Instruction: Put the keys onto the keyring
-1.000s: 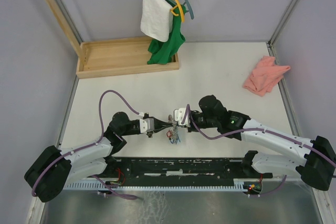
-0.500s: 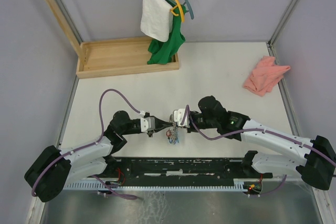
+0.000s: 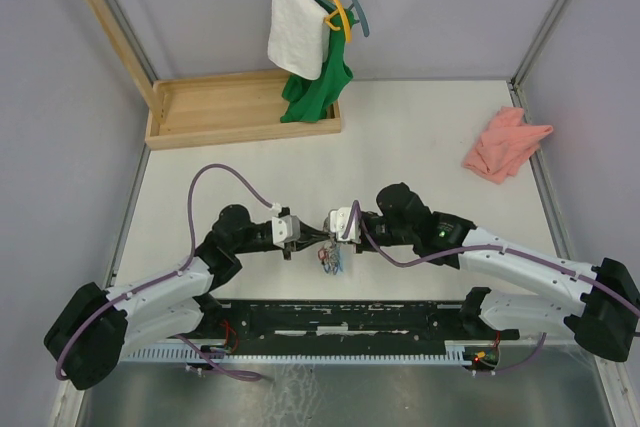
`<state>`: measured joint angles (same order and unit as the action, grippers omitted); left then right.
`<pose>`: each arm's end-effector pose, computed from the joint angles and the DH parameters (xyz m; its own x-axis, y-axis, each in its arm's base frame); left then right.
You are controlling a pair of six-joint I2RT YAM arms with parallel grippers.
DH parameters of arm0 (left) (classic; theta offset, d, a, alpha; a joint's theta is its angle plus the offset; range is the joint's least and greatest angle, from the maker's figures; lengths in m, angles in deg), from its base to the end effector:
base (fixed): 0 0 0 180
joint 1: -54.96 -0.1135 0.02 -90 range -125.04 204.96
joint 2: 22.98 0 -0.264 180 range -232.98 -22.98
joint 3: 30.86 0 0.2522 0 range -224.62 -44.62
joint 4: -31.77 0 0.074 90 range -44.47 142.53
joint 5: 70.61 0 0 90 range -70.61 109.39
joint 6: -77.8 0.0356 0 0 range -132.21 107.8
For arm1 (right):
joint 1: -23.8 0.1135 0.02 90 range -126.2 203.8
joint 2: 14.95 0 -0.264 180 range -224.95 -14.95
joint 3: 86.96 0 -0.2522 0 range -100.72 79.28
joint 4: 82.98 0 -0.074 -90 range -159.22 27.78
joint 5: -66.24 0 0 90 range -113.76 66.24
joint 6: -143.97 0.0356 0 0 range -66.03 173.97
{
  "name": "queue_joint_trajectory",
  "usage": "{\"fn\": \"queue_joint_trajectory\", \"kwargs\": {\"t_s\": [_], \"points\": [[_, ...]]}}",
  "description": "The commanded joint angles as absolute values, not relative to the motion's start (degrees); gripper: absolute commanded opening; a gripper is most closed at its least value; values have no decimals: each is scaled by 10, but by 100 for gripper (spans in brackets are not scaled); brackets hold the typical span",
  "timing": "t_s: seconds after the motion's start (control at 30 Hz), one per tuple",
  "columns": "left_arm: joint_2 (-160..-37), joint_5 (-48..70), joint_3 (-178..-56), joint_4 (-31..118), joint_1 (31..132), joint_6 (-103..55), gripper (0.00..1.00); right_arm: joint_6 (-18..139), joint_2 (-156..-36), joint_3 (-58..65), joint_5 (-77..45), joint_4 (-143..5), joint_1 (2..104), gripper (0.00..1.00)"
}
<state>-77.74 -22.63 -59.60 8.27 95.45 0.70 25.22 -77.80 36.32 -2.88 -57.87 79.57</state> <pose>0.1326 -0.1445 0.2141 0.1886 0.0570 -0.9804 0.9734 0.1211 0.1943 0.1256 0.2072 0.2659 0.1982 -0.5075 -0.8385 -0.9679 0.0337 -0.2492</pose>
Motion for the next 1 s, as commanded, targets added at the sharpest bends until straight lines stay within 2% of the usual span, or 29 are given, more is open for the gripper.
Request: {"fn": "queue_joint_trajectory", "kwargs": {"t_s": [0.0, 0.97], "points": [[-770, -205, -624, 115, 954, 21, 3, 256, -779, 320, -18, -605, 801, 1], [-788, -184, -657, 200, 974, 62, 3, 270, -816, 282, -29, -577, 801, 1]]}}
